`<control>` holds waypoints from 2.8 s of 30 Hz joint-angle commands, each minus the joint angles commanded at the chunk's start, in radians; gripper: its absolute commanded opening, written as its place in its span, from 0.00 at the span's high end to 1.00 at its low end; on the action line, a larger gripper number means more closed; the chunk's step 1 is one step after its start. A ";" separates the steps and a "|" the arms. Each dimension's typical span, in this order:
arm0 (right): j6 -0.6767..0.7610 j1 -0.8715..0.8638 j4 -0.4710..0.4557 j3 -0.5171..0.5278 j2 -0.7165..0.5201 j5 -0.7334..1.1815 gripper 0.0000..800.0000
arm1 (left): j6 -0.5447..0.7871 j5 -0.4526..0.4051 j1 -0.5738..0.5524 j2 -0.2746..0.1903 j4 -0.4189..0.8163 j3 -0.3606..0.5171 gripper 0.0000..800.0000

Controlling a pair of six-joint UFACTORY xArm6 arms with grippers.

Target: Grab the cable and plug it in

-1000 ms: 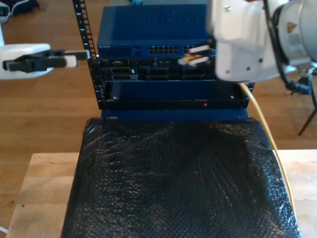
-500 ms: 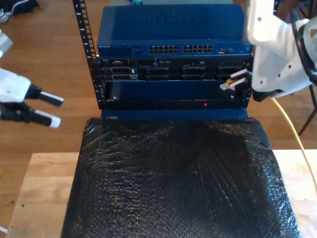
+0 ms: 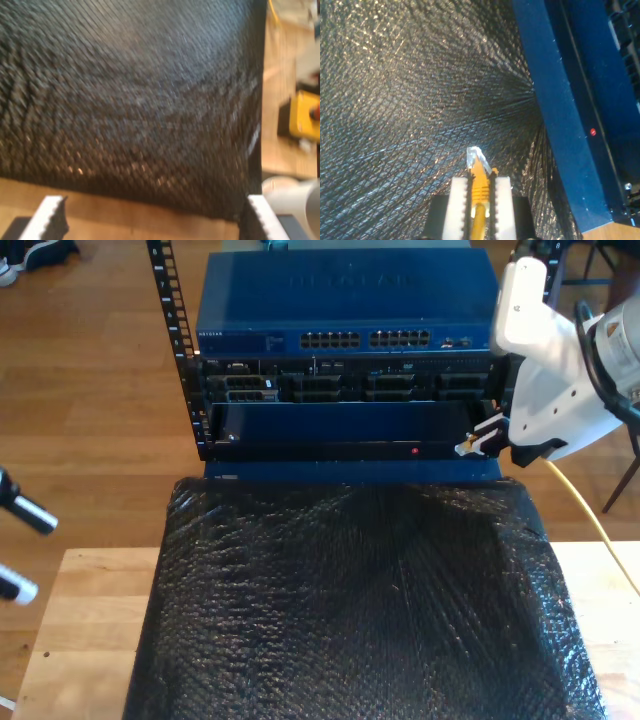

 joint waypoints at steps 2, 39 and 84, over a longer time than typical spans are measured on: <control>0.000 0.000 -0.003 0.000 0.009 0.000 1.00 | 0.060 0.023 0.029 -0.028 0.035 0.037 0.00; 0.020 -0.009 -0.037 0.028 0.017 -0.002 1.00 | 0.971 -0.463 0.666 -0.129 0.436 0.641 0.00; 0.014 -0.014 -0.061 0.064 -0.005 -0.083 1.00 | 1.224 -0.796 0.832 -0.147 0.377 0.878 0.00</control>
